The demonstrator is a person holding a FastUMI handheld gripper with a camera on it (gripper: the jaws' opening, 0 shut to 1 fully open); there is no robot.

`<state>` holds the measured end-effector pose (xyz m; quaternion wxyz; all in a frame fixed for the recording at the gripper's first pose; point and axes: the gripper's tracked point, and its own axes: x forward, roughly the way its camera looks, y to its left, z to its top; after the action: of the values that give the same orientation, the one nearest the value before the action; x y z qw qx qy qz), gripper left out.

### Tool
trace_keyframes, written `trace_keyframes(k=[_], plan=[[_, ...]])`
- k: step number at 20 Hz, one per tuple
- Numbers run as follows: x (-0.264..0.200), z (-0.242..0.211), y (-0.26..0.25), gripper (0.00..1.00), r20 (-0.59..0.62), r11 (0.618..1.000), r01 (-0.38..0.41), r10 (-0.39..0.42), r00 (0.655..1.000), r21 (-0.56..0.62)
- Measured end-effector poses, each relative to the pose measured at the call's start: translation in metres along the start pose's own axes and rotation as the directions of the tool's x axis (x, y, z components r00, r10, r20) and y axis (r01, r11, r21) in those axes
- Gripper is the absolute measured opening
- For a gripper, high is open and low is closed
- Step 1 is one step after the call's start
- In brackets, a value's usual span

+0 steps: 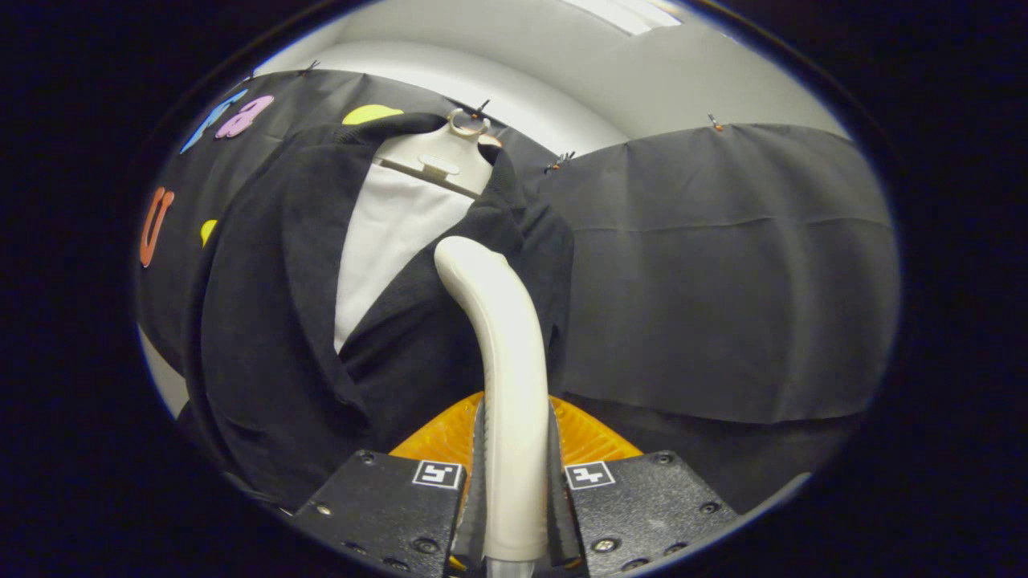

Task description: Iron the clothes twice with a garment steamer, once on the left side and once on the right side.

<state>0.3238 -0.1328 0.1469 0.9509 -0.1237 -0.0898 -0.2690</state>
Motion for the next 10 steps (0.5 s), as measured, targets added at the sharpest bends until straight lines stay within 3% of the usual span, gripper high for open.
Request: trace_keyframes(k=[10], plan=[[-0.023, -0.048, 0.002, 0.33, -0.094, 1.0, -0.001, -0.001, 0.996, -0.024]])
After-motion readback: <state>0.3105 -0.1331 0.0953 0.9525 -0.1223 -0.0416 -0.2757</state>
